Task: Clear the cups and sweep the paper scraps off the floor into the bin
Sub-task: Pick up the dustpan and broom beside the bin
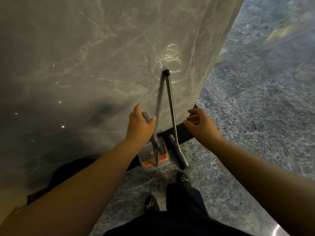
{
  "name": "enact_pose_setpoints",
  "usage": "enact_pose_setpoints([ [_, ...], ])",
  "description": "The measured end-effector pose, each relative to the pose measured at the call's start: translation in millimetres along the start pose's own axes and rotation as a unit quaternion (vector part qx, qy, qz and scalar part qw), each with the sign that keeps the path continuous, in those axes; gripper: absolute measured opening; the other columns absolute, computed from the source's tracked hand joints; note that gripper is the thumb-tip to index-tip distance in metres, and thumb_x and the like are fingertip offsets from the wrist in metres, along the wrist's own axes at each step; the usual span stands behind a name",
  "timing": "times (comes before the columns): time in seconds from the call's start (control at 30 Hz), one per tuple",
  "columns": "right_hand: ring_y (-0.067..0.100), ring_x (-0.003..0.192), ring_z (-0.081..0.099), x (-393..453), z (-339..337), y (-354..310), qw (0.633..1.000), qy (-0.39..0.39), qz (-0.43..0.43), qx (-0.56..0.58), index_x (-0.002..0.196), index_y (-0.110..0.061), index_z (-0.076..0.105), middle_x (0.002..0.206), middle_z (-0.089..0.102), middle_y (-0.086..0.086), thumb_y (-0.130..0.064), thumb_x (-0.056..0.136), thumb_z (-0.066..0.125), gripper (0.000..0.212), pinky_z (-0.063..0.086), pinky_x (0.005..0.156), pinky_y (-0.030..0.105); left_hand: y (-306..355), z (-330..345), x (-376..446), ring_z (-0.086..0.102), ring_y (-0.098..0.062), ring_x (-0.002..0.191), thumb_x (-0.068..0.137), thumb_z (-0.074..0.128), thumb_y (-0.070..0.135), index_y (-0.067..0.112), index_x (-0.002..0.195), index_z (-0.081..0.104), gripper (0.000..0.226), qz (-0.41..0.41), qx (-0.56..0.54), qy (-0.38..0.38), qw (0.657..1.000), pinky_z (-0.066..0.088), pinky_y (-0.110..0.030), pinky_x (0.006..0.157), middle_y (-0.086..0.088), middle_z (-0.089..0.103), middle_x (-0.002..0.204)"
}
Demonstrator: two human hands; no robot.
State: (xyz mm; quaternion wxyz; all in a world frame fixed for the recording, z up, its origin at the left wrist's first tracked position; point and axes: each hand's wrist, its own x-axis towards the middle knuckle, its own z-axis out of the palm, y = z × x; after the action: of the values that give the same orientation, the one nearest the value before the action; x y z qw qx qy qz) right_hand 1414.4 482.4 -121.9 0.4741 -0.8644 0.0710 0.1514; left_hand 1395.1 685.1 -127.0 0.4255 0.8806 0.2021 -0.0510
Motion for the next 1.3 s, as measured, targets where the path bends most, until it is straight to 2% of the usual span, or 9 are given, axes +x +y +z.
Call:
enact_pose_setpoints([
  [0.1, 0.002, 0.090, 0.059, 34, 0, -16, 0.999, -0.022, -0.034, 0.016, 0.130, -0.030, 0.043, 0.113, 0.056, -0.007, -0.034, 0.085, 0.069, 0.052, 0.044, 0.061, 0.012, 1, 9, 19, 0.048, -0.027, 0.127, 0.095, 0.061, 0.027, 0.016, 0.153, 0.022, 0.071, -0.036, -0.033, 0.002, 0.999, 0.036, -0.023, 0.093, -0.011, 0.043, 0.144],
  [0.17, 0.010, 0.100, 0.059, 57, -2, -24, 0.998, -0.033, -0.052, 0.032, 0.132, -0.030, 0.041, 0.120, 0.054, -0.005, -0.036, 0.083, 0.070, 0.058, 0.050, 0.072, 0.021, 1, 14, 28, 0.060, -0.031, 0.110, 0.098, 0.057, 0.026, 0.016, 0.151, 0.025, 0.063, -0.078, -0.069, 0.002, 0.995, 0.049, -0.035, 0.095, -0.007, 0.057, 0.120],
  [0.23, 0.014, 0.106, 0.058, 82, -1, -34, 0.996, -0.034, -0.071, 0.036, 0.134, -0.029, 0.040, 0.125, 0.053, -0.002, -0.037, 0.082, 0.071, 0.062, 0.053, 0.082, 0.030, 3, 19, 34, 0.065, -0.028, 0.086, 0.100, 0.052, 0.027, 0.014, 0.150, 0.028, 0.056, -0.105, -0.082, 0.007, 0.991, 0.056, -0.042, 0.080, 0.004, 0.055, 0.088],
  [0.3, 0.015, 0.109, 0.056, 108, 4, -43, 0.995, -0.032, -0.084, 0.036, 0.135, -0.029, 0.038, 0.127, 0.052, -0.001, -0.038, 0.081, 0.072, 0.065, 0.053, 0.087, 0.035, 4, 20, 42, 0.061, -0.020, 0.074, 0.102, 0.048, 0.030, 0.015, 0.149, 0.029, 0.053, -0.128, -0.078, 0.018, 0.989, 0.056, -0.038, 0.074, 0.008, 0.050, 0.079],
  [0.6, 0.016, 0.111, 0.053, 205, 45, -55, 0.992, 0.019, -0.122, 0.011, 0.130, -0.020, 0.041, 0.128, 0.049, 0.002, -0.032, 0.079, 0.075, 0.062, 0.050, 0.093, 0.034, 3, 26, 56, 0.063, -0.026, 0.085, 0.102, 0.046, 0.029, 0.017, 0.149, 0.031, 0.051, -0.144, -0.052, 0.017, 0.988, 0.053, -0.045, 0.083, -0.005, 0.061, 0.086],
  [0.83, 0.016, 0.091, 0.062, 223, 56, -53, 0.991, 0.055, -0.118, 0.022, 0.107, -0.022, 0.047, 0.103, 0.061, -0.003, -0.030, 0.084, 0.068, 0.032, 0.055, 0.083, 0.040, 8, 25, 51, 0.067, -0.027, 0.067, 0.103, 0.043, 0.036, 0.029, 0.150, 0.020, 0.053, -0.199, -0.096, 0.011, 0.975, 0.057, -0.038, 0.058, 0.000, 0.058, 0.090],
  [0.93, 0.016, 0.089, 0.062, 220, 53, -52, 0.990, 0.060, -0.130, 0.005, 0.103, -0.025, 0.051, 0.100, 0.062, -0.004, -0.026, 0.087, 0.063, 0.021, 0.055, 0.082, 0.041, 10, 22, 49, 0.062, -0.020, 0.055, 0.103, 0.044, 0.034, 0.022, 0.146, 0.025, 0.049, -0.204, -0.119, 0.002, 0.972, 0.046, -0.020, 0.040, -0.003, 0.058, 0.092],
  [1.0, 0.018, 0.090, 0.060, 213, 48, -49, 0.988, 0.055, -0.143, -0.021, 0.103, -0.023, 0.056, 0.102, 0.061, 0.000, -0.025, 0.087, 0.062, 0.017, 0.055, 0.083, 0.041, 8, 20, 49, 0.060, -0.018, 0.060, 0.103, 0.044, 0.033, 0.018, 0.140, 0.031, 0.042, -0.199, -0.118, 0.005, 0.973, 0.045, -0.022, 0.042, -0.005, 0.058, 0.093],
  [1.3, 0.000, 0.073, 0.050, 101, 27, -17, 0.983, 0.137, -0.106, -0.053, 0.104, -0.023, 0.061, 0.100, 0.055, -0.007, -0.028, 0.090, 0.064, 0.015, 0.036, 0.062, 0.005, -16, 12, 26, 0.063, -0.026, 0.070, 0.102, 0.043, 0.039, 0.023, 0.106, 0.040, 0.017, -0.110, -0.068, -0.076, 0.989, 0.054, -0.036, 0.057, -0.010, 0.062, 0.094],
])
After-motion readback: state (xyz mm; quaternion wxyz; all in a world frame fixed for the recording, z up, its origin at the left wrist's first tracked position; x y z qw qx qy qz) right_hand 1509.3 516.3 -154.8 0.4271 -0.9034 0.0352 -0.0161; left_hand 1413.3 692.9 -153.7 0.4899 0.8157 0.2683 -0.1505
